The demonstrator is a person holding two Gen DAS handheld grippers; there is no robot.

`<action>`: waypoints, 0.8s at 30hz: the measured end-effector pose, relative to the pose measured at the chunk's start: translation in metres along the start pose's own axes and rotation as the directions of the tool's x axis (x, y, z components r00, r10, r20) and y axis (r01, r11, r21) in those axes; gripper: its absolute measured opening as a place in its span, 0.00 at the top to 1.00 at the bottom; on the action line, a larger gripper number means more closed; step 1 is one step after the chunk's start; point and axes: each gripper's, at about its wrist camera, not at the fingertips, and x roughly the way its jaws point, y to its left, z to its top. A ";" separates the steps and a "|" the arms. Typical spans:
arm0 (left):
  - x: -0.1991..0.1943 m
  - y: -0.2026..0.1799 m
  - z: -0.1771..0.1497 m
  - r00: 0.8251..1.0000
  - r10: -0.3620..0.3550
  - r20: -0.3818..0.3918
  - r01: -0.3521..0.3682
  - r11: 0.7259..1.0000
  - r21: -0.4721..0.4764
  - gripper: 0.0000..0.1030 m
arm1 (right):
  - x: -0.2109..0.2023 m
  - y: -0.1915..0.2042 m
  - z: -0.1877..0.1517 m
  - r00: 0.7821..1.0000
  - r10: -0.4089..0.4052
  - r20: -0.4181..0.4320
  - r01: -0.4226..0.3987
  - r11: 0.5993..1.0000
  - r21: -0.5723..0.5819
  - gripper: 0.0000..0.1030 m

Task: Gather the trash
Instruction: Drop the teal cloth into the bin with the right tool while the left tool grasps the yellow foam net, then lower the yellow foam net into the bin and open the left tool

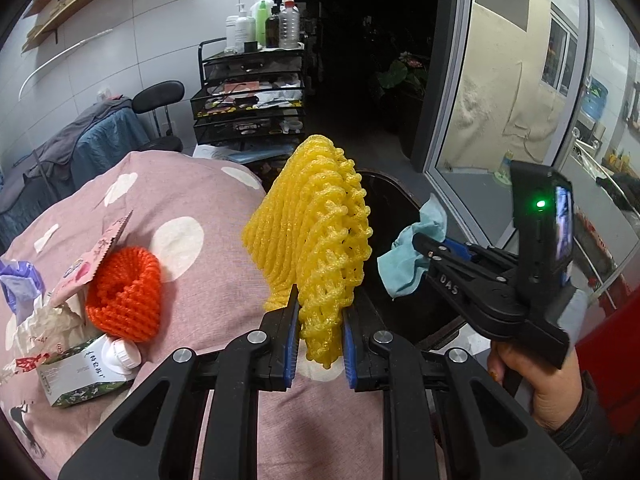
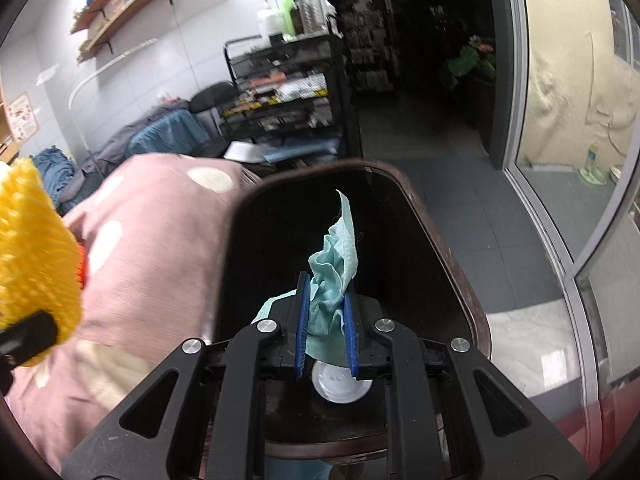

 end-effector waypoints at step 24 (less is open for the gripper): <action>0.034 -0.032 0.015 0.996 -0.049 -0.069 0.052 0.998 0.039 0.82 | 0.018 -0.026 -0.012 0.999 -0.048 0.001 0.047 0.995 0.085 0.22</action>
